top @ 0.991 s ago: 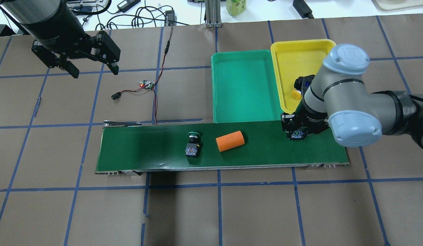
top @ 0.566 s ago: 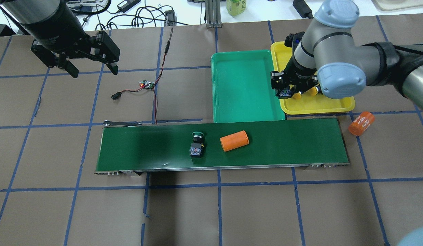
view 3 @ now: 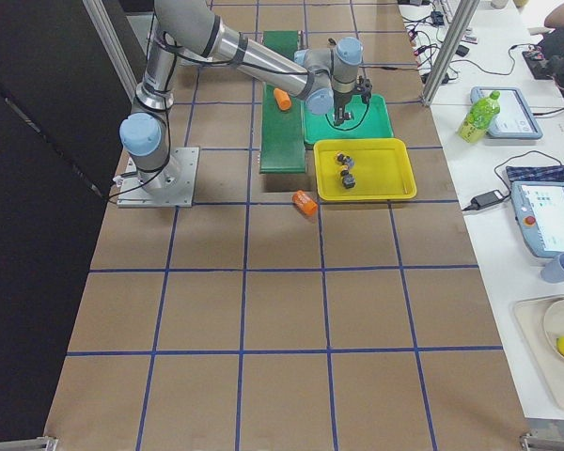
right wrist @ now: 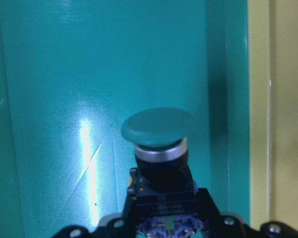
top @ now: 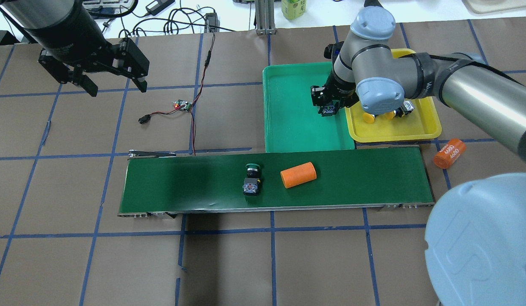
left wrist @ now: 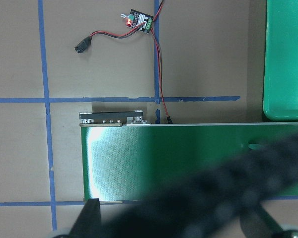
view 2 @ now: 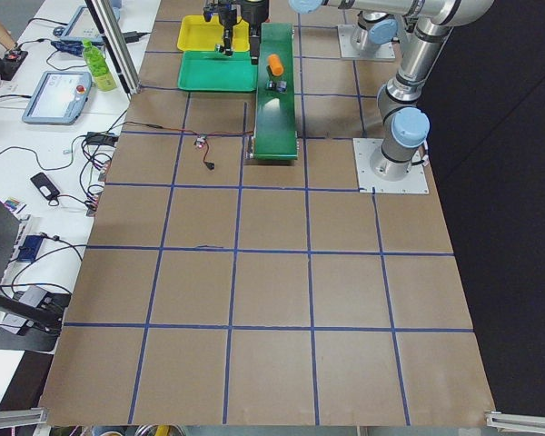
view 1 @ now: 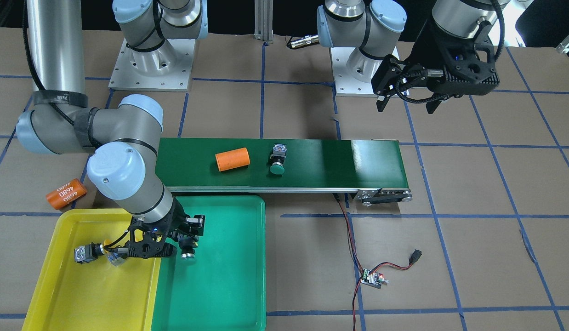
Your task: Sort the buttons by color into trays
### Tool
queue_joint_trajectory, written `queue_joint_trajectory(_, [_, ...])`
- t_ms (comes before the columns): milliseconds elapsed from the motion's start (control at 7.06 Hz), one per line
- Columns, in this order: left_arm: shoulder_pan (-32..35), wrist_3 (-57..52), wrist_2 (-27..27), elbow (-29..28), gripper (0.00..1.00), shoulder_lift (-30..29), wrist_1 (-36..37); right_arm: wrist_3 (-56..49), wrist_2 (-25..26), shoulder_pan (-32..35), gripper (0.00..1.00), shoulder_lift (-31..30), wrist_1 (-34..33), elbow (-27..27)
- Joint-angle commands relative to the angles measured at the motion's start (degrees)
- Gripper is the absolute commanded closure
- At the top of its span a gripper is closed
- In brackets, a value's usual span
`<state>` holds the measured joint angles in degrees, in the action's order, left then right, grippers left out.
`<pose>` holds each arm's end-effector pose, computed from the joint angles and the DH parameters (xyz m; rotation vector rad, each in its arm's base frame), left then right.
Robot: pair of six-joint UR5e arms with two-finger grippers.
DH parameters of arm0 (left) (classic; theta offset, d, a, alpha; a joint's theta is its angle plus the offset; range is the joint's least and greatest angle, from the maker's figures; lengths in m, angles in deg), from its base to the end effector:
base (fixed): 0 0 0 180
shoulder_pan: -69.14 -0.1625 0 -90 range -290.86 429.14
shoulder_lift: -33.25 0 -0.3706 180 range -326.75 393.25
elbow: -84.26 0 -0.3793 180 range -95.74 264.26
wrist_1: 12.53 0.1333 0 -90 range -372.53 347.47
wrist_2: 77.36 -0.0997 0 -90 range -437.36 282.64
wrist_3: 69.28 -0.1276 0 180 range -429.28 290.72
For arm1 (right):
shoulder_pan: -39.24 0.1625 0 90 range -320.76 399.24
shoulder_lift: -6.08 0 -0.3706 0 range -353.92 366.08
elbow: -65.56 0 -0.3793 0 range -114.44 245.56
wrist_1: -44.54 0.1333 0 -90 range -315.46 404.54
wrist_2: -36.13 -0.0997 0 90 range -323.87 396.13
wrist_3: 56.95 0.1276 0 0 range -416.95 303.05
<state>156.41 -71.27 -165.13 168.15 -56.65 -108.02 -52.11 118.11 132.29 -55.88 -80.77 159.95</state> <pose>-0.1154 -0.4838 0.4479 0.0197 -3.1031 0.0220 0.1828 -0.5914 0.1650 0.0415 2.9976 -0.0607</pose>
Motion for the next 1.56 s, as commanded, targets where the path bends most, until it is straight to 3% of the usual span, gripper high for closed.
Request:
queue_joint_trajectory(0, [-0.08,-0.12,-0.03,-0.21,0.00,0.07,0.05,0.00,0.46,-0.32,0.00,-2.18,1.81,0.17])
queue_joint_trajectory(425, [0.10,-0.12,-0.03,0.48,0.00,0.42,0.05,-2.97,3.97,-0.85,0.00,-17.18,21.09,0.26])
queue_joint_trajectory(708, [0.10,0.06,0.06,0.57,0.00,0.34,0.05,-3.34,6.43,-0.59,0.00,-23.00,28.59,0.17])
queue_joint_trajectory(991, [0.10,-0.12,0.06,0.58,0.00,0.34,0.05,-2.56,6.35,-0.50,0.00,-24.52,31.43,0.61])
queue_joint_trajectory(1416, [0.10,0.14,0.32,0.40,0.00,0.25,0.05,-3.42,6.26,-0.76,0.00,-25.23,29.26,3.78])
